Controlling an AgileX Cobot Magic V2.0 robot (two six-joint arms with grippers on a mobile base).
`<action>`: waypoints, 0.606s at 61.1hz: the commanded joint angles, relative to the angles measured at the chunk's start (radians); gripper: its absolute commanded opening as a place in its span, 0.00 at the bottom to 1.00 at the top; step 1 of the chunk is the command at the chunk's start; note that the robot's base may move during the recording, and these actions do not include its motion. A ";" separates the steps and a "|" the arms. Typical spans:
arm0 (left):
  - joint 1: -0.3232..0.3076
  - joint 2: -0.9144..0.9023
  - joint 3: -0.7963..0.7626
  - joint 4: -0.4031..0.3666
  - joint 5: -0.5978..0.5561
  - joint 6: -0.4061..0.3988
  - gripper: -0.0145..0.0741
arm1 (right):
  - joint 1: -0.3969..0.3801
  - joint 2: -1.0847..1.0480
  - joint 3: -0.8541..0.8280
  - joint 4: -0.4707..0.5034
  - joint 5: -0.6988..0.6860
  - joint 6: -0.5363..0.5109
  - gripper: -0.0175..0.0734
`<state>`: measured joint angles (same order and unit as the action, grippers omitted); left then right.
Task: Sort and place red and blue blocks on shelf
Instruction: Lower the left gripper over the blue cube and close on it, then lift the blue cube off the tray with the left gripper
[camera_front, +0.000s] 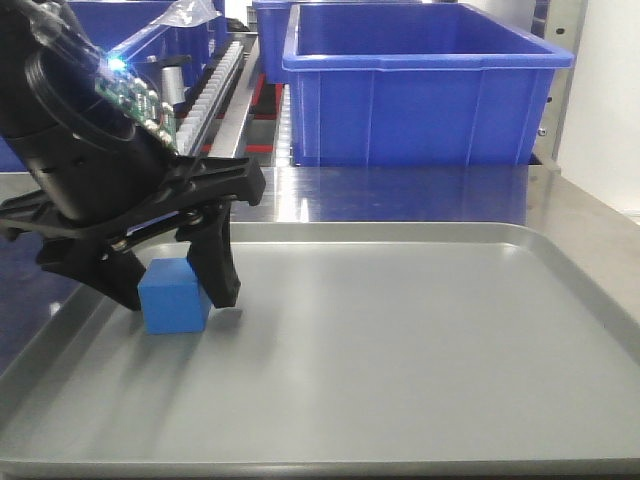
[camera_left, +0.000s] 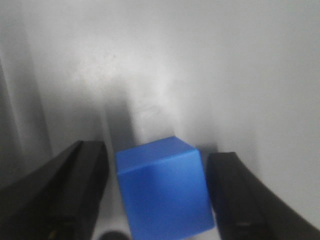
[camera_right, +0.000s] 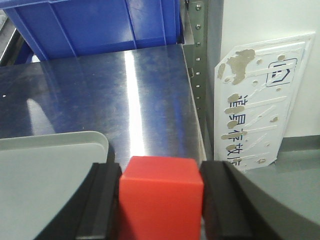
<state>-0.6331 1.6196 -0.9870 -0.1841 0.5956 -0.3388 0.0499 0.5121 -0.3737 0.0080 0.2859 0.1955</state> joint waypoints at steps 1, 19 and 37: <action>-0.007 -0.028 -0.026 -0.016 -0.029 -0.013 0.61 | -0.004 -0.001 -0.028 -0.013 -0.097 -0.001 0.25; -0.007 -0.049 -0.029 -0.018 -0.031 -0.013 0.32 | -0.004 -0.001 -0.028 -0.013 -0.097 -0.001 0.25; -0.004 -0.153 -0.029 0.052 -0.066 -0.013 0.30 | -0.004 -0.001 -0.028 -0.013 -0.097 -0.001 0.25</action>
<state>-0.6331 1.5441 -0.9876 -0.1536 0.5820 -0.3410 0.0499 0.5121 -0.3737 0.0080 0.2859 0.1955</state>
